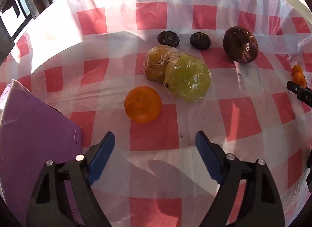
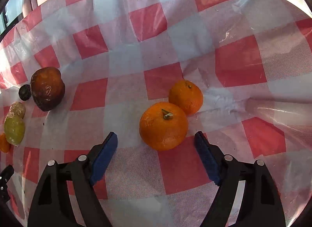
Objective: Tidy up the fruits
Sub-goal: 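Grasp an orange with the left tool while the right tool grasps another orange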
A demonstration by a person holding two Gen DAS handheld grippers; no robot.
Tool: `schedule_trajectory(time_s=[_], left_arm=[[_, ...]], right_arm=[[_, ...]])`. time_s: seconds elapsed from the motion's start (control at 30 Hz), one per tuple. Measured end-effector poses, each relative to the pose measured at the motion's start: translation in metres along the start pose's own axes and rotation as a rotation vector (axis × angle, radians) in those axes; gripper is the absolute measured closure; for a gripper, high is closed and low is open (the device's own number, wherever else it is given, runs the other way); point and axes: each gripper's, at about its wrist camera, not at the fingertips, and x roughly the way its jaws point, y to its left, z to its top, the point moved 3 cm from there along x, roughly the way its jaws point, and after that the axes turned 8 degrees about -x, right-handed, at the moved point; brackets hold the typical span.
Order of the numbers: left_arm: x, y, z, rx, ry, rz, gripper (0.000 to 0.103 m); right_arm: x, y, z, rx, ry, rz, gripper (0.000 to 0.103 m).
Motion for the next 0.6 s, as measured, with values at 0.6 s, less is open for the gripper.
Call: schedule_trajectory(time_s=[0.6], left_arm=[[0.027, 0.001, 0.035, -0.07, -0.021, -0.034, 0.063]], right_arm=[[0.005, -0.007, 0.004, 0.033, -0.032, 0.04, 0.043]])
